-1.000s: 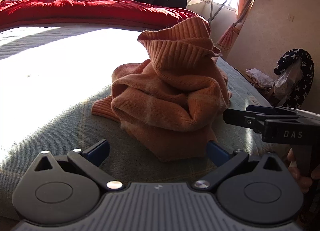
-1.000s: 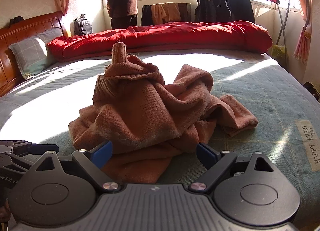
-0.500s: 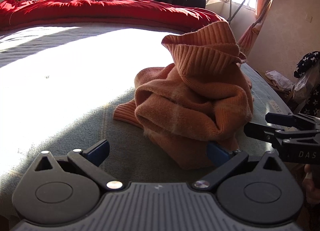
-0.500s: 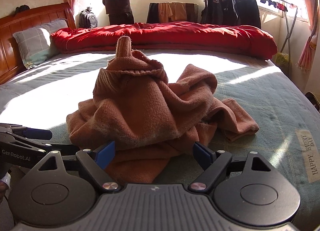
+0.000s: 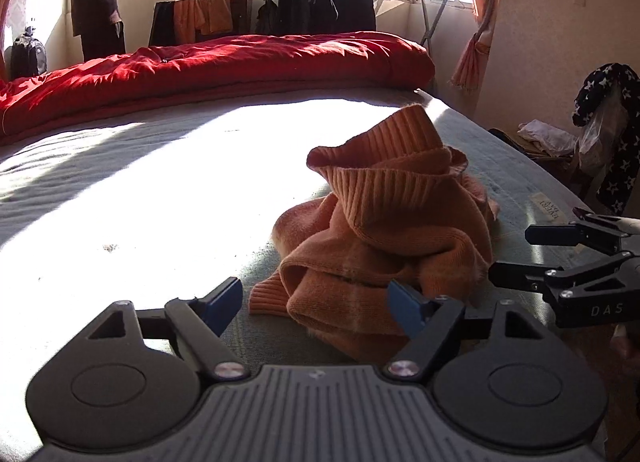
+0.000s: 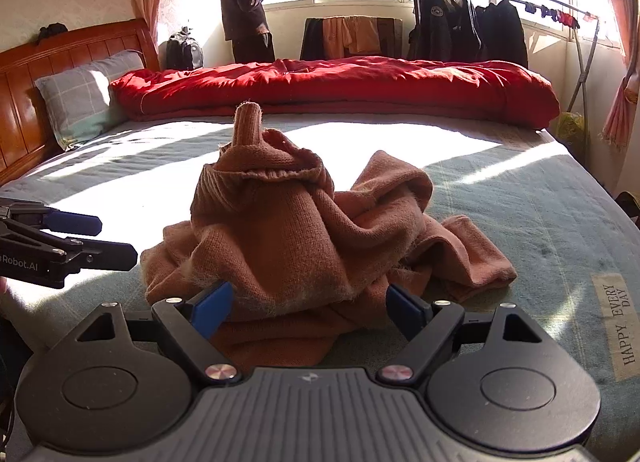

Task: Fold clothes
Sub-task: 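Move both tools toward the orange sweater heap, bringing them together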

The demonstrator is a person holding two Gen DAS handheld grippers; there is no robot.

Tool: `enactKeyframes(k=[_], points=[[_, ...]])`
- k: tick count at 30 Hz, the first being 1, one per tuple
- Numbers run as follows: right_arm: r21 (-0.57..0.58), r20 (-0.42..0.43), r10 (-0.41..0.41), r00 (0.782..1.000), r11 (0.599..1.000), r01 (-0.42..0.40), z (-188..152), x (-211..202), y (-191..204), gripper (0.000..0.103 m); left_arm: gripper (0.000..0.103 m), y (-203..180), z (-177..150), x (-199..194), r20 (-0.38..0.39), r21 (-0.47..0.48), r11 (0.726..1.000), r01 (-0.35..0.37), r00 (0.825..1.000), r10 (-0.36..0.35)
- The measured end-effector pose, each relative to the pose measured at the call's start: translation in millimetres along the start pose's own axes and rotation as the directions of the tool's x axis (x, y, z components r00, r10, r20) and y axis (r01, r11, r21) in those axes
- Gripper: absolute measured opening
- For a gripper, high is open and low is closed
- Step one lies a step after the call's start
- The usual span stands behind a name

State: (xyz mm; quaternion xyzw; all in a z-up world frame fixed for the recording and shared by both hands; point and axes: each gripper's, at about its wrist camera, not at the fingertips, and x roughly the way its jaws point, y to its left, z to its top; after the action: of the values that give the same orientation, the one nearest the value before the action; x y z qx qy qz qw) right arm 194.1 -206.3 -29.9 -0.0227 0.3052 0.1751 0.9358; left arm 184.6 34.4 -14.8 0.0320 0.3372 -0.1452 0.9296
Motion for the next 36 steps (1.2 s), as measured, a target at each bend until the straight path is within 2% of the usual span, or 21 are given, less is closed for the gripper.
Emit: enactKeyframes(k=[2,6,9,12,16,23,26,28,32,36], points=[[-0.010,0.002,0.006,1.000,1.000,-0.006,3,0,1,0.088,0.069,-4,7,11,-0.015,0.051,0.998,0.026,1.000,-0.025],[-0.031,0.005,0.017,1.000,0.999,-0.017,8,0,2,0.088,0.067,-16,14,30,-0.055,0.144,0.987,0.074,0.996,-0.066],[-0.053,0.001,0.029,1.000,0.998,-0.029,13,1,4,0.088,0.068,-25,13,44,-0.081,0.216,0.973,0.086,0.994,-0.070],[-0.101,-0.044,0.048,0.998,0.994,-0.052,16,10,10,0.088,0.071,-28,12,55,-0.088,0.255,0.963,0.081,0.994,-0.061],[-0.125,-0.107,0.036,0.994,0.991,-0.050,15,35,14,0.089,0.071,-19,19,60,-0.068,0.224,0.972,0.076,0.996,-0.062],[-0.054,-0.067,0.076,0.995,0.995,-0.080,31,54,-1,0.092,0.071,4,36,67,0.005,0.144,0.988,0.057,0.998,-0.058],[-0.028,-0.054,0.087,0.995,0.996,-0.088,38,58,-7,0.093,0.071,10,46,75,0.031,0.135,0.991,0.000,1.000,-0.004],[-0.014,-0.053,0.097,0.994,0.995,-0.098,38,57,-9,0.094,0.066,14,51,80,0.044,0.134,0.990,-0.036,0.999,0.031],[-0.006,-0.037,0.108,0.994,0.994,-0.108,33,46,-14,0.094,0.066,20,46,70,0.048,0.168,0.986,0.015,0.999,-0.024],[0.020,-0.011,0.119,0.993,0.993,-0.119,26,25,-24,0.094,0.066,18,29,46,0.042,0.235,0.968,0.091,0.994,-0.104]])
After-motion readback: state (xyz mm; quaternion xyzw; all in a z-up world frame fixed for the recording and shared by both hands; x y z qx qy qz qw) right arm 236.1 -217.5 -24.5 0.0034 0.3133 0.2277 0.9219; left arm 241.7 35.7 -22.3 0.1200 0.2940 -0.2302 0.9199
